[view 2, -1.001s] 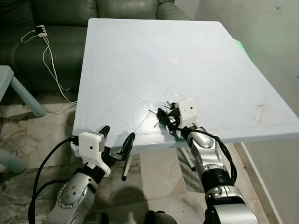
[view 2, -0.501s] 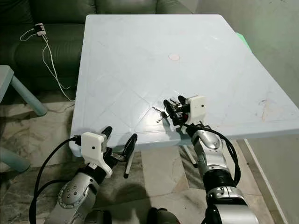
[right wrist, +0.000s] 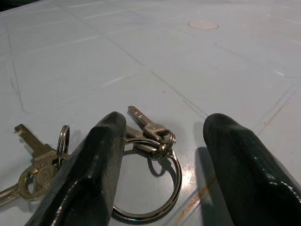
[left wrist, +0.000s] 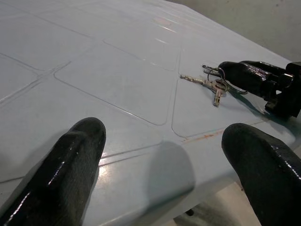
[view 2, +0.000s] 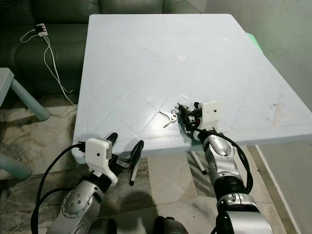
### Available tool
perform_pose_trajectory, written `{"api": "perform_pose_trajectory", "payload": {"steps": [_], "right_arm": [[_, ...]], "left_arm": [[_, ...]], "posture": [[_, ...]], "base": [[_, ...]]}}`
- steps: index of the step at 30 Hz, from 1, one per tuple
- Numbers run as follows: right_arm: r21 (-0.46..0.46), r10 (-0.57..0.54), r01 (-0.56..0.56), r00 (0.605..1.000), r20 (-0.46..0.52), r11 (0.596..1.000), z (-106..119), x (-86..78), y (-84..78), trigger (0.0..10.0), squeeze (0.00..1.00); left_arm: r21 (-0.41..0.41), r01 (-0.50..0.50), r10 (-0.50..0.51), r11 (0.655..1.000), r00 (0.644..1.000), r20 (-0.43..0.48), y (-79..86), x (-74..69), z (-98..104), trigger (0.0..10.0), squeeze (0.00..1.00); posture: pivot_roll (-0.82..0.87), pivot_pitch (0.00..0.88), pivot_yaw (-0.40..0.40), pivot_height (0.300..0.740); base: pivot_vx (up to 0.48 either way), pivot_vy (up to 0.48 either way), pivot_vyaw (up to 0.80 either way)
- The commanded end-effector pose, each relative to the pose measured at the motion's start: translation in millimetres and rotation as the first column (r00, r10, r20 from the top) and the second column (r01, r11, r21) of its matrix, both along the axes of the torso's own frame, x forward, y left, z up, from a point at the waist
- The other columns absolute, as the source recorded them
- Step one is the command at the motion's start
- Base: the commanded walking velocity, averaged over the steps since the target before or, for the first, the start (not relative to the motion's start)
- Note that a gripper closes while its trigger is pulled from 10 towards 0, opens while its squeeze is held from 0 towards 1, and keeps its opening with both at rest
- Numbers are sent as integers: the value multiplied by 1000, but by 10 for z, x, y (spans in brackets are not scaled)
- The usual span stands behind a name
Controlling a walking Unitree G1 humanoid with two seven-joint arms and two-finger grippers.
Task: Hang keys on a hook
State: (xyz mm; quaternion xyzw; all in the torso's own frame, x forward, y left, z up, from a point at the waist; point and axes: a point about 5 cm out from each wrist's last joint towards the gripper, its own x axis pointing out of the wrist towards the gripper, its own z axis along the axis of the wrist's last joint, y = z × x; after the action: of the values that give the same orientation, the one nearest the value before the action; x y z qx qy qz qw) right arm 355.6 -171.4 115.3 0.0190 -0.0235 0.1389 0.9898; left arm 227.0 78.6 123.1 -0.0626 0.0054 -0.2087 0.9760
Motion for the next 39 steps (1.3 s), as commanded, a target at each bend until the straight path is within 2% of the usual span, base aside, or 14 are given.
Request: {"api": "perform_pose_trajectory", "payload": {"steps": [1,2,3,4,5,6,27,37,39], "right_arm": [[-14,-11,10,1000,-23,1000,-33,-8,-59,8667,0],[-29,-4,3,1000,-23,1000,-43,-17,-61,7137,0],[-40,1,-2,1000,-23,999,-50,-24,-63,7137,0],[-30,13,-13,1000,-11,999,-46,-38,-73,1490,0],[-23,19,-19,1000,-1,1000,-37,-43,-76,1490,0],[-21,26,-25,1000,12,999,-24,-49,-76,0,0],[-35,49,-49,999,-10,998,-34,-55,-109,0,0],[-129,120,-117,993,18,985,59,-63,-109,0,0],[-152,139,-140,990,-16,978,54,-53,-101,0,0]], "left_arm": [[-10,18,-18,1000,1000,-5,-49,-41,12,10000,0],[-10,19,-19,1000,1000,-5,-50,-43,11,10000,0],[-10,19,-19,1000,1000,-5,-51,-44,11,10000,0],[-13,19,-19,1000,1000,-7,-52,-47,13,10000,0],[-14,19,-19,1000,1000,-7,-52,-47,13,10000,0],[-15,19,-19,1000,1000,-8,-52,-48,13,10000,0],[-16,22,-22,1000,1000,-12,-59,-69,14,10000,0],[-17,17,-17,1000,1000,-13,-55,-65,18,10000,0],[-17,15,-15,1000,1000,-13,-54,-64,17,10000,0]], "posture": [[56,207,-118,721],[56,207,-118,721],[56,207,-118,721],[52,212,-119,721],[51,212,-119,721],[51,212,-119,721],[50,217,-120,721],[47,222,-127,721],[47,221,-128,721]], "base": [[0,0,0],[0,0,0],[0,0,0],[0,0,0],[0,0,0],[0,0,0],[0,0,0],[0,0,0],[0,0,0]]}}
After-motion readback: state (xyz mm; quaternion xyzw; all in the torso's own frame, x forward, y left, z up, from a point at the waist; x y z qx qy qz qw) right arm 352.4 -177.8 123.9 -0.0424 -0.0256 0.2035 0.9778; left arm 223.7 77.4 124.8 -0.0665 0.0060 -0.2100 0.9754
